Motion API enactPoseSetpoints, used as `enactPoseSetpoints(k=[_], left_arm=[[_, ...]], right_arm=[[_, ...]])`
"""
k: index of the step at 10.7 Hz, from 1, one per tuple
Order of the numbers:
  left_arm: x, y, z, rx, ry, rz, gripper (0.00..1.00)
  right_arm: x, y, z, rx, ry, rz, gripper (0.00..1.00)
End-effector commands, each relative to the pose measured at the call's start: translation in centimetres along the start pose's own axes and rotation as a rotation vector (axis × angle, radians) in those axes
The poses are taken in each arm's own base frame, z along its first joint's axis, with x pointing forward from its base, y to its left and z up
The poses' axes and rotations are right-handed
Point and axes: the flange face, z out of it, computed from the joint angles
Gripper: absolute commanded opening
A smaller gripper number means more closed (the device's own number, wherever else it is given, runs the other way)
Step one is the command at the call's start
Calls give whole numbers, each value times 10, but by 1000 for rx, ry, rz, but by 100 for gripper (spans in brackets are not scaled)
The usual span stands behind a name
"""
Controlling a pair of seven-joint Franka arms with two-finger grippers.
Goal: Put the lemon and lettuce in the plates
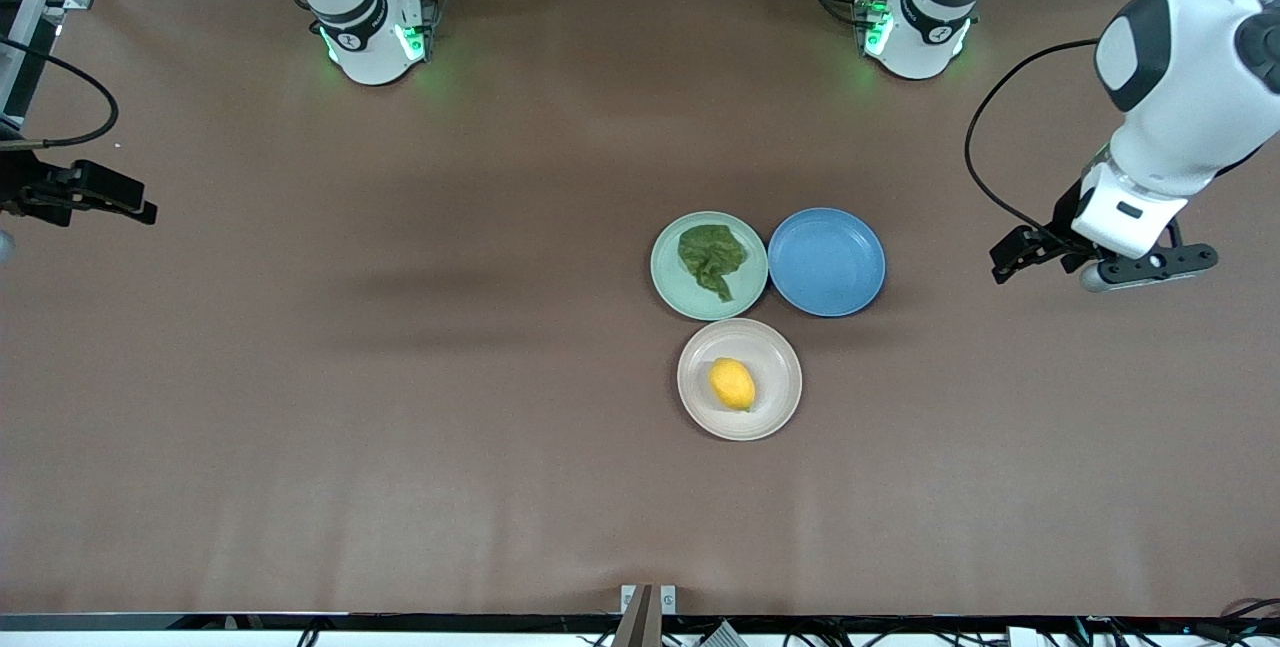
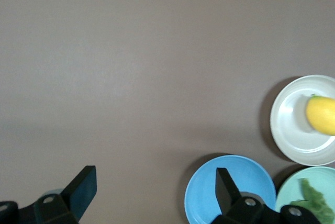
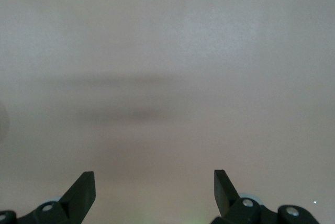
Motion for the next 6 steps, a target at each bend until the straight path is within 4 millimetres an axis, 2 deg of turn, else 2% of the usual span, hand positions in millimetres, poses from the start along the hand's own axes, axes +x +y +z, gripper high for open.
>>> enactPoseSetpoints(k=[1,2,3,5,6], left_arm=[[31,16,-60,-15,-52,36,100],[34,18,-78,-15,-66,41,100],[30,29,-84,-11,-73,63,100],[27,32,-96,13,-52,163,100],[22,31,-110,18,-61,191,100]], right_arm=[[-7,13,-4,7,17,-19,100],[-6,14,-3,8,15,-18,100],[-6,24,-1,12,12,-1,100],[-5,30,1,16,11,8,100],[-5,29,1,15,9,5,100]])
